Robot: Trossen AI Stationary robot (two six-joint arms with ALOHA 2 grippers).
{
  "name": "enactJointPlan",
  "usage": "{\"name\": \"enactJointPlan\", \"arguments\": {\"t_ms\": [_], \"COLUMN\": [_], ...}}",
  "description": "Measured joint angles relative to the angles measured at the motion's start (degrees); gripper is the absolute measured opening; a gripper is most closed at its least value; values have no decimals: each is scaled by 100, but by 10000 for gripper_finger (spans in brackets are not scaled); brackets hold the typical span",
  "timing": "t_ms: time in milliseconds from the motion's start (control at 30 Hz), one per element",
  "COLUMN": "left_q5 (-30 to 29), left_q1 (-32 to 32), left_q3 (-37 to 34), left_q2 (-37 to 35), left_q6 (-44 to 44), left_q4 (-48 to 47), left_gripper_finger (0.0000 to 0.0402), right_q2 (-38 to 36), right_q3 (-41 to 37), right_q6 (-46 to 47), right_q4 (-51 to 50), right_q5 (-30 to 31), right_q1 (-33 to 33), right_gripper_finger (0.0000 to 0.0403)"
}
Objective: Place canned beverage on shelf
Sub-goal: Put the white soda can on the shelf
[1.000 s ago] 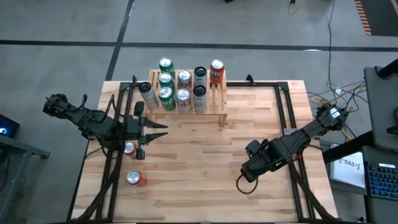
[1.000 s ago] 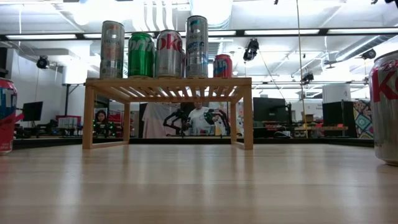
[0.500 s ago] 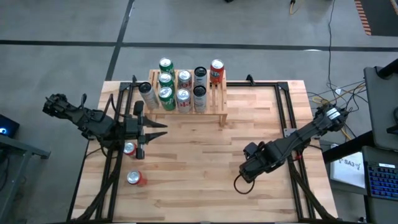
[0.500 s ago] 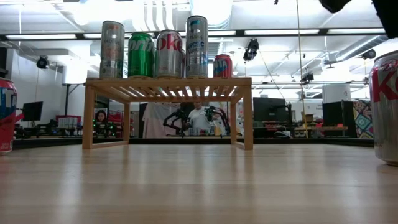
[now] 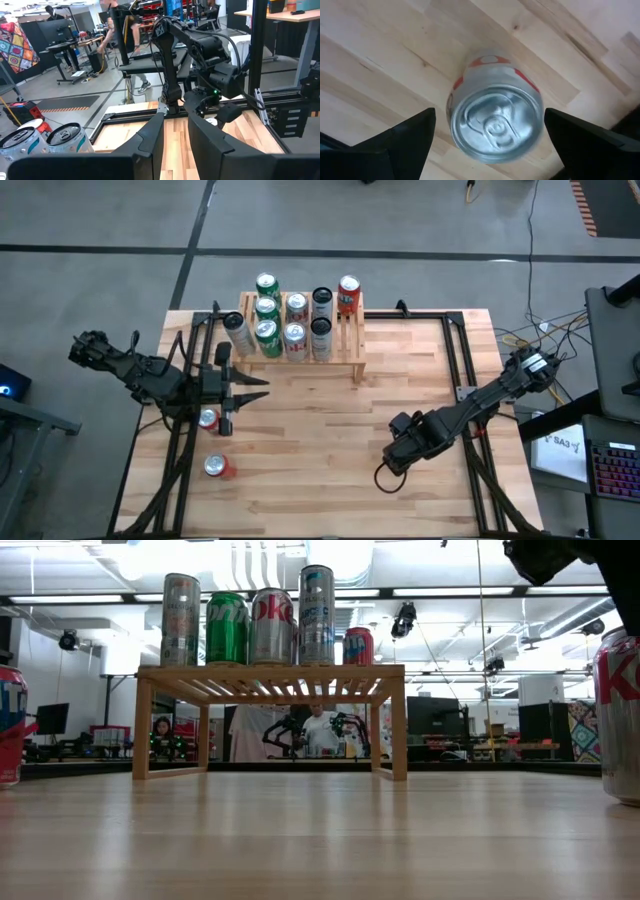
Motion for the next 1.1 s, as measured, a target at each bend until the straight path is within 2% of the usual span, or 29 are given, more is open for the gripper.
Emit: {"name": "enactJointPlan", "arguments": {"t_ms": [267, 367, 500, 600, 733, 900, 1100], "left_q5": [-1, -2, -4, -8, -205, -302, -275], "left_q1": [0, 0, 0, 0, -33, -119, -242], "left_q3": [0, 0, 0, -2, -9, -10, -111], "left_q2": [10, 31, 94, 225, 552, 1044, 1534], "left_q6": [99, 105, 107, 127, 136, 133, 199], "left_q4": [0, 0, 17, 68, 182, 301, 787], "left_gripper_finger": [73, 73, 73, 73, 71, 59, 51], "right_q2": [4, 7, -11, -11, 10, 19, 20], "right_q3": [-609, -801, -944, -954, -816, -371, 210], "right_q6": [9, 10, 10, 1, -130, -487, -1305], "right_q4": [820, 1008, 1103, 1111, 1041, 1082, 1071], "right_q5": [25, 60, 52, 53, 199, 739, 1272], "right_q1": [-27, -59, -97, -101, -96, -149, -279], "right_gripper_finger": [358, 337, 290, 288, 288, 288, 288]}}
